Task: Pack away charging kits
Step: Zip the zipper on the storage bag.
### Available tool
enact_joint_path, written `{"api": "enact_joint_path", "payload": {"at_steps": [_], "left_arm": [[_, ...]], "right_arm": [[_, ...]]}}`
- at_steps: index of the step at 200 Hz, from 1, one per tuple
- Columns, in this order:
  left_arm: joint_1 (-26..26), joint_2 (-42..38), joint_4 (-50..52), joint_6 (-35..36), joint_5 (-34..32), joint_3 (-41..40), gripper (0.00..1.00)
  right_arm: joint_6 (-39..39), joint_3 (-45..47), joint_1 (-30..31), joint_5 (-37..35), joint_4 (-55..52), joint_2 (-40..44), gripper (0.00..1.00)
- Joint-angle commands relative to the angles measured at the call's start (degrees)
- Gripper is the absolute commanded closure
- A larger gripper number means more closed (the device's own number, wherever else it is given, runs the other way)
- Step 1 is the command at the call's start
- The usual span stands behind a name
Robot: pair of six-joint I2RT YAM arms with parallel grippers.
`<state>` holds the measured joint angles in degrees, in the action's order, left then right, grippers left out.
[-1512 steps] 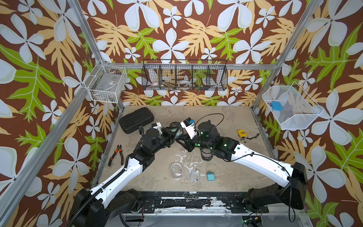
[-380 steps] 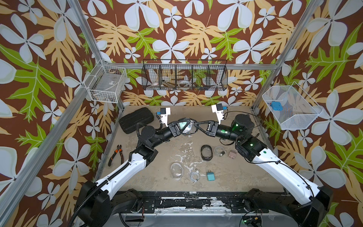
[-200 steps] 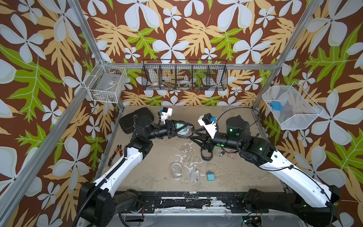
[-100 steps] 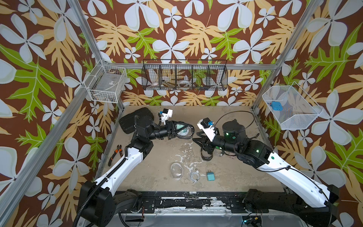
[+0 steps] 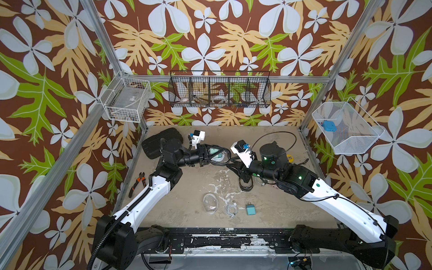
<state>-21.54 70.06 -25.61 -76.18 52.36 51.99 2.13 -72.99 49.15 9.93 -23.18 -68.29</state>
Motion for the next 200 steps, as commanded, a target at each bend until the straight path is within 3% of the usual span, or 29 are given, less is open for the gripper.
{"api": "enact_joint_path", "payload": {"at_steps": [1, 200], "left_arm": [[0.1, 0.0, -2.6, -0.5, 0.1, 0.0, 0.88], [0.1, -0.7, -3.7, -1.1, 0.5, -0.8, 0.88]], "right_arm": [[0.0, 0.7, 0.0, -1.4, 1.0, 0.7, 0.65], [-0.3, 0.3, 0.5, -4.8, 1.0, -1.6, 0.68]]}}
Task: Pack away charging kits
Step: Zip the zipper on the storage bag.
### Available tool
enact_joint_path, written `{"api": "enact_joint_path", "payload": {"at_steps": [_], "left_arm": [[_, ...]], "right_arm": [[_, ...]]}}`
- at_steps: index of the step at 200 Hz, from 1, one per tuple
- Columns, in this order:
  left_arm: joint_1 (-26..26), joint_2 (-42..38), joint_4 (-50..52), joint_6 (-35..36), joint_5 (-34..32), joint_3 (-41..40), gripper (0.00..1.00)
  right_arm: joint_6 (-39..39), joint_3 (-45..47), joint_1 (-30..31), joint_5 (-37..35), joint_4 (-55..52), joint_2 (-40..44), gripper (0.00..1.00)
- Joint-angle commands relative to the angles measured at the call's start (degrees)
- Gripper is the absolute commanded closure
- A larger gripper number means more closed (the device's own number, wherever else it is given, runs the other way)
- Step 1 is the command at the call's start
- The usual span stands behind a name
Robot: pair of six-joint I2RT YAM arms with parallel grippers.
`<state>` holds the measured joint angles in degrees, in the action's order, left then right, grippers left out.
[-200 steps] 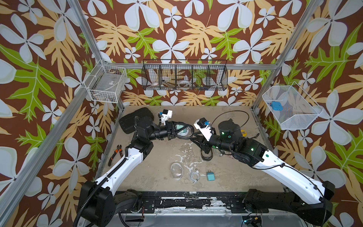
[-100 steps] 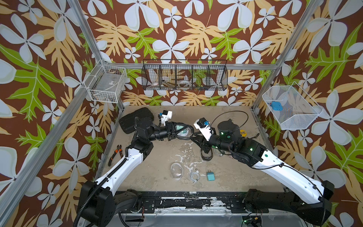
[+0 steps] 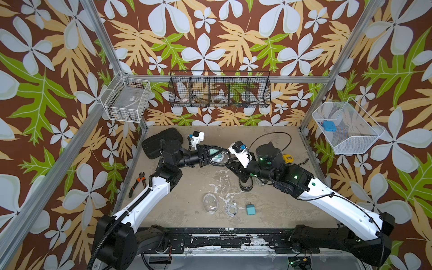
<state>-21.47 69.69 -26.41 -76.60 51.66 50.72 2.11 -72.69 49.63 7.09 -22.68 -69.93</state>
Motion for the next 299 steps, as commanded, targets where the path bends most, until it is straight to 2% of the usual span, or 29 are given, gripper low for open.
{"api": "enact_joint_path", "payload": {"at_steps": [1, 95, 114, 137, 186, 243, 285, 299], "left_arm": [[0.0, -0.3, -2.9, -0.8, 1.2, 0.4, 0.88], [0.0, -1.0, -2.9, -0.9, 1.2, 0.1, 0.88], [0.0, -1.0, -2.9, -0.9, 1.3, -0.2, 0.88], [0.0, -1.0, -2.7, -0.5, 1.5, -0.3, 0.88], [0.0, -1.7, 1.4, 2.2, 1.8, 0.6, 0.9], [0.1, -2.0, 7.6, 7.5, 2.5, 1.9, 0.9], [0.1, -2.0, 13.2, 15.9, 7.8, 2.4, 0.91], [0.2, -1.9, 18.0, 21.0, 8.5, 2.9, 0.96]], "right_arm": [[-0.3, 0.0, 0.0, -2.0, 0.5, 0.1, 0.68], [-0.3, 1.1, 0.0, -1.7, 1.6, 0.4, 0.71], [-0.6, 0.4, 0.0, -1.9, 1.4, 0.2, 0.8], [-0.9, -0.9, 0.0, -2.8, 0.0, -0.6, 1.0], [-1.1, -1.8, 0.0, -6.4, -2.0, -0.7, 1.0], [-1.8, -3.3, 0.0, -15.1, -3.7, -1.0, 1.0], [-3.7, -5.9, 0.0, -15.7, -3.5, -2.5, 1.0], [-4.9, -7.9, 0.0, -15.9, -4.1, -3.0, 1.0]]}}
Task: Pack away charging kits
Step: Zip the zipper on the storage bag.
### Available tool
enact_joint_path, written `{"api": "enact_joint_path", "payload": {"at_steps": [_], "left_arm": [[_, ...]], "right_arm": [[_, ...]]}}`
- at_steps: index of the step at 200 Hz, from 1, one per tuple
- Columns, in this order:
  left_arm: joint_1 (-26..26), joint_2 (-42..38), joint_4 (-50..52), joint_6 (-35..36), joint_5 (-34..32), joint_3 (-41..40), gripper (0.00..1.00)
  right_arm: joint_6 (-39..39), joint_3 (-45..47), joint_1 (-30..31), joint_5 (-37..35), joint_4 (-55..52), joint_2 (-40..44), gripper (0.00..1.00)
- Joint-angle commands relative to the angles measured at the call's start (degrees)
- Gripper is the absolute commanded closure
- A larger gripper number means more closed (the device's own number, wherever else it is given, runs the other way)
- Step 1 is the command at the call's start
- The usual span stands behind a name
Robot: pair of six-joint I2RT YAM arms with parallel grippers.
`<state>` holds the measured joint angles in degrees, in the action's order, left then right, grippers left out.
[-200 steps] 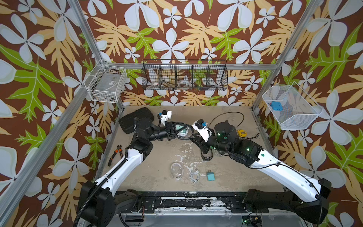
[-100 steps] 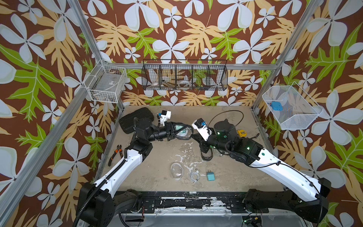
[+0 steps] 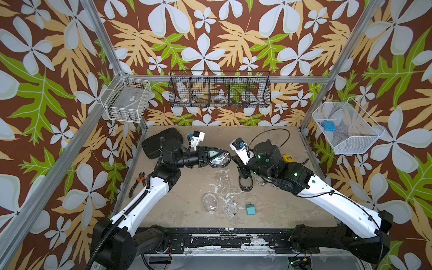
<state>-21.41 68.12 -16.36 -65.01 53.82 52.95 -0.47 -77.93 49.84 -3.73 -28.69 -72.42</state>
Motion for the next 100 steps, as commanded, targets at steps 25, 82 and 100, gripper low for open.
{"api": "enact_joint_path", "payload": {"at_steps": [25, 82, 100], "left_arm": [[0.2, 0.0, 9.2, 13.1, 8.3, 1.2, 1.0], [0.0, 2.0, 14.2, 21.3, 11.7, 4.5, 1.0], [-0.2, 2.2, 14.2, 22.0, 12.6, 3.9, 1.0]], "right_arm": [[-5.0, -4.4, -0.2, 1.3, 1.4, -0.2, 1.0], [-7.4, -6.1, 0.7, 10.4, -3.1, -1.8, 1.0], [-7.4, -6.6, 0.7, 5.9, -3.4, -2.5, 1.0]]}}
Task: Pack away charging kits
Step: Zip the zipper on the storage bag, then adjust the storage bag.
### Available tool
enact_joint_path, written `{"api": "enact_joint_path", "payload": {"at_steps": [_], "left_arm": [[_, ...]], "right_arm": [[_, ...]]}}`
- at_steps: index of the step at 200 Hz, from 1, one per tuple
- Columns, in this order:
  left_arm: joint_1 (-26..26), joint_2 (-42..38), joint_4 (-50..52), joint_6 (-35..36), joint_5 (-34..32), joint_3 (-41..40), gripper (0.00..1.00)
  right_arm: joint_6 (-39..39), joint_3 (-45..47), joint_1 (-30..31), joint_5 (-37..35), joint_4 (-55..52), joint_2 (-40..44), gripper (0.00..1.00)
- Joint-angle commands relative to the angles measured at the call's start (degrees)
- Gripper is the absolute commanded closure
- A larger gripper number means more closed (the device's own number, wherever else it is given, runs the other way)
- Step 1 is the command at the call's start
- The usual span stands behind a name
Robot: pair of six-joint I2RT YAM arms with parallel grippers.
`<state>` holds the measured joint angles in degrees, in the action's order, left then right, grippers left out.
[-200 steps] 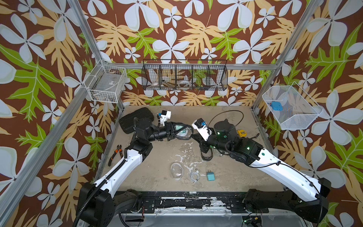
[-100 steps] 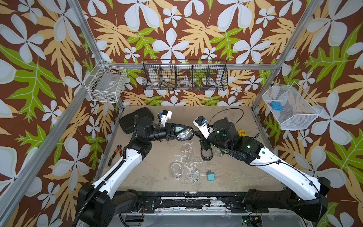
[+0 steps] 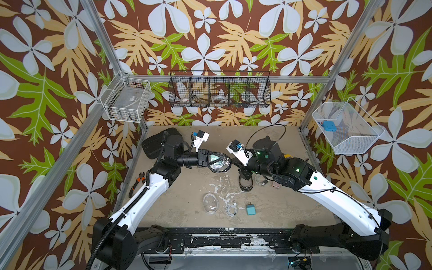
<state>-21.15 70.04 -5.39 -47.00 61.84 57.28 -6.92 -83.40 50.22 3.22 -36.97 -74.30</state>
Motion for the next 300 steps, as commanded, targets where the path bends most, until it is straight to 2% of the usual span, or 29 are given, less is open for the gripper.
{"api": "enact_joint_path", "payload": {"at_steps": [1, 18, 36, 64, 76, 96, 122, 131, 143, 149, 165, 183, 195, 212, 227, 238, 249, 262, 281, 284, 300], "left_arm": [[-0.5, 0.2, 3.2, 4.1, 4.7, -0.5, 1.0], [-0.6, 0.0, 4.4, 5.1, 5.2, -1.2, 1.0], [-0.8, -0.3, 5.8, 6.2, 5.1, -2.1, 1.0], [-2.6, 0.1, 10.6, 10.6, 4.0, -2.5, 1.0], [-3.6, 0.3, 10.8, 11.1, 3.6, -2.8, 1.0], [-4.0, 0.9, 11.4, 12.5, 3.4, -2.5, 1.0], [-4.0, 2.6, 15.6, 16.6, 2.5, -0.1, 1.0], [-3.9, 2.9, 16.9, 17.7, 1.3, 0.7, 1.0], [-3.9, 3.3, 17.9, 19.1, 0.6, 1.7, 1.0], [-3.9, 3.2, 18.0, 19.5, 0.4, 2.0, 1.0], [-3.9, 2.8, 18.7, 22.1, -0.2, 2.7, 1.0], [-4.0, 2.3, 19.3, 25.1, 0.2, 3.7, 1.0], [-4.0, 2.2, 19.9, 26.3, 0.7, 4.2, 1.0], [-4.5, 1.6, 20.3, 27.0, 1.2, 4.8, 1.0], [-4.7, 1.2, 20.9, 27.4, 1.2, 5.3, 1.0], [-4.7, 0.9, 21.8, 28.0, 0.9, 5.7, 1.0], [-4.7, 0.3, 22.0, 28.4, 0.6, 5.6, 1.0], [-4.7, 0.1, 23.0, 29.1, -0.7, 5.9, 1.0], [-4.6, 0.6, 24.6, 29.8, -2.9, 6.3, 1.0], [-4.5, 0.6, 24.5, 29.8, -3.0, 6.1, 0.97], [-3.6, -0.4, 21.7, 27.4, -2.2, 4.1, 0.6]], "right_arm": [[-1.0, -1.2, 0.4, -1.5, 4.8, -0.7, 1.0], [-1.6, -2.5, 0.3, -6.9, 4.2, -1.5, 1.0], [-1.6, -4.0, 0.5, -8.5, 5.0, -1.7, 1.0], [-2.9, -5.1, 2.8, -15.4, 7.6, -1.5, 1.0], [-3.0, -4.9, 2.8, -13.1, 8.6, -1.0, 1.0], [-3.3, -5.6, 2.8, -4.4, 8.4, -1.1, 1.0], [-3.9, -8.1, 2.8, 0.2, 3.8, -4.1, 1.0], [-4.2, -9.1, 2.8, 0.4, 0.7, -5.4, 1.0], [-2.3, -9.1, 2.4, -2.8, -0.7, -5.0, 1.0], [-1.0, -9.2, 1.1, -1.7, -1.9, -4.4, 1.0], [2.3, -7.2, -4.6, 11.7, -4.2, -1.9, 0.82], [3.8, -1.8, -5.6, 21.5, -3.3, 1.4, 0.58], [4.6, 0.1, -5.6, 22.7, -3.5, 2.0, 0.55], [4.7, 1.7, -5.6, 23.9, -2.9, 1.9, 0.56], [4.6, 2.0, -5.6, 25.8, -2.5, 0.9, 0.63], [4.3, 1.7, -5.6, 25.9, -3.0, -0.2, 0.64], [4.0, 1.7, -5.6, 25.8, -3.2, -0.9, 0.75], [4.1, 1.8, -5.6, 26.8, -2.8, -1.1, 1.0], [6.1, 2.6, -5.6, 28.7, -0.7, -0.1, 1.0], [6.5, 2.9, -5.6, 29.0, -0.3, 0.1, 1.0], [10.2, 3.6, -5.7, 29.4, 2.2, 0.8, 1.0]]}}
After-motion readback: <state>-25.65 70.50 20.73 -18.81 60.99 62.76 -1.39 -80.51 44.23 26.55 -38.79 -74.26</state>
